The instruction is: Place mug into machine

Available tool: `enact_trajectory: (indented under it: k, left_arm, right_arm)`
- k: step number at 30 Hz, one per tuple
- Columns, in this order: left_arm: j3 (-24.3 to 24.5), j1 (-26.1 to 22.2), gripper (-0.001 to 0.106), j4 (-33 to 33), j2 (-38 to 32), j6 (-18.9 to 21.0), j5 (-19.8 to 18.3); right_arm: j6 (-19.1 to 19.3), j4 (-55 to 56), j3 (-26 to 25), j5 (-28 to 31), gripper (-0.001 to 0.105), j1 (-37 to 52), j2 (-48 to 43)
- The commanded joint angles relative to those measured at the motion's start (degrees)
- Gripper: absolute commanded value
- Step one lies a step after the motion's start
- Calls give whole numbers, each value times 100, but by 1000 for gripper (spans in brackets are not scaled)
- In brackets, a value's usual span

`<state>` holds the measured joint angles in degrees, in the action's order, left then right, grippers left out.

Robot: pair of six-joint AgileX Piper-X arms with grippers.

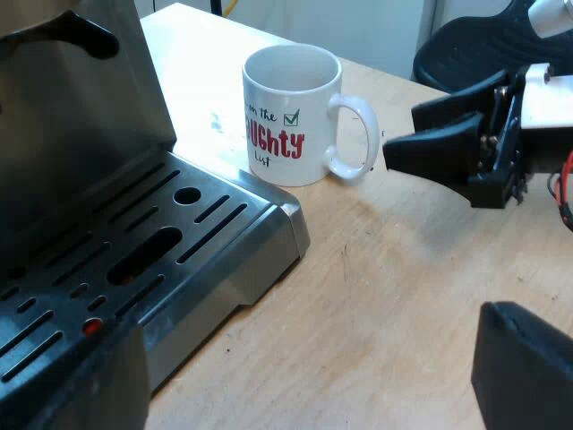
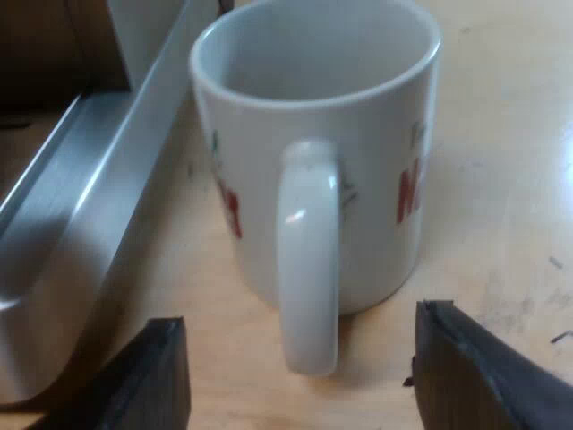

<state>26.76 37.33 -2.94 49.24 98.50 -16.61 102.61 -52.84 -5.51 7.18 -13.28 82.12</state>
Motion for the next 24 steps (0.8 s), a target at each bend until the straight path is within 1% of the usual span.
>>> enact_trajectory:
  k: [1,10,17,20,24]
  left_arm:
    - [46,31,81,15,-33,73,8]
    - [46,31,81,15,-33,73,8]
    - [46,31,81,15,-33,73,8]
    - [46,31,81,15,-33,73,8]
    - [46,31,81,15,-33,73,8]
  right_arm:
    - [-3,-247,-108,112,56,-6,108]
    - [-3,-215,-533,114,56,-6,498]
    - [17,17,-931,114,56,-6,768]
    - [17,226,-1042,138,56,-6,767]
    - [6,282,-1061,202,56,-6,767]
